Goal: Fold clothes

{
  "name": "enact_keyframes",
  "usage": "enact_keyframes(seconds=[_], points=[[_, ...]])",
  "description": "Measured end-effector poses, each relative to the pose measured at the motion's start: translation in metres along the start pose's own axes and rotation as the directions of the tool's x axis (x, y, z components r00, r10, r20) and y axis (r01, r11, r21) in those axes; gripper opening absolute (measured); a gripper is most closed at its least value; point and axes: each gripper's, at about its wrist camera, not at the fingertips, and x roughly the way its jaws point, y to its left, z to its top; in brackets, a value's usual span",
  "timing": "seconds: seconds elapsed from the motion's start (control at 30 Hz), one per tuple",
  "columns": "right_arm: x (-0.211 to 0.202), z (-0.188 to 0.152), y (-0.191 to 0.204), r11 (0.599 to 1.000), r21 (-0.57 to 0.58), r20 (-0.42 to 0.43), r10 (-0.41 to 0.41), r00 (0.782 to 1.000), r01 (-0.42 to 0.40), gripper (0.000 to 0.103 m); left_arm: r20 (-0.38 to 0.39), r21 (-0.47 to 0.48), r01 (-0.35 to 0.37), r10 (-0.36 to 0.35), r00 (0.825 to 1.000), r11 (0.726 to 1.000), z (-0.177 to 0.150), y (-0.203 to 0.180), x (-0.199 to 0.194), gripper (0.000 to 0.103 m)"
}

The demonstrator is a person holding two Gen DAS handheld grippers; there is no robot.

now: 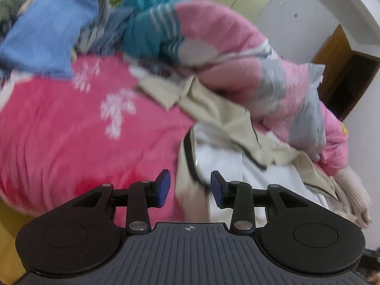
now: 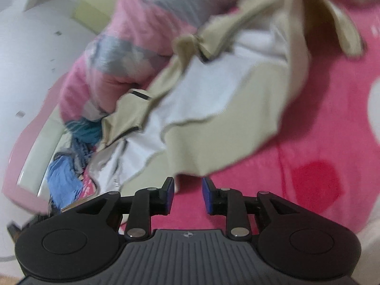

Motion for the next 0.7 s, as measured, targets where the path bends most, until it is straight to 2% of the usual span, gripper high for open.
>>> enact_keyframes(seconds=[0.13, 0.3, 0.4, 0.5, 0.57, 0.63, 0.7], points=[[-0.015, 0.019, 0.017, 0.997, -0.073, 0.087, 0.016, 0.996, -0.01, 0.028, 0.009, 0.074, 0.055, -0.056, 0.998, 0.996, 0.024, -0.033, 0.029, 0.037], [0.007, 0.066, 0.043, 0.982, -0.185, 0.118, 0.046, 0.992, -0.024, 0.028, -0.086, 0.205, 0.153, -0.138, 0.987, 0.967, 0.039, -0.096, 0.092, 0.037], [0.027, 0.1, 0.059, 0.972, -0.236, 0.171, 0.023, 0.985, 0.019, 0.028, -0.144, 0.235, 0.207, -0.176, 0.974, 0.95, 0.039, -0.125, 0.133, 0.037], [0.033, 0.147, 0.076, 0.971, -0.237, 0.276, 0.031, 0.961, 0.037, 0.028, -0.18, 0.238, 0.228, -0.188, 0.965, 0.944, 0.034, -0.141, 0.169, 0.037], [0.03, 0.168, 0.088, 0.968, -0.25, 0.354, 0.072, 0.932, 0.021, 0.028, -0.189, 0.248, 0.223, -0.179, 0.966, 0.943, 0.031, -0.148, 0.188, 0.037], [0.032, 0.183, 0.097, 0.959, -0.282, 0.389, 0.106, 0.915, 0.008, 0.028, -0.214, 0.257, 0.229, -0.176, 0.961, 0.939, 0.025, -0.151, 0.204, 0.037], [0.049, 0.19, 0.1, 0.953, -0.302, 0.363, 0.111, 0.925, 0.005, 0.028, -0.242, 0.265, 0.238, -0.175, 0.955, 0.934, 0.019, -0.153, 0.219, 0.037]])
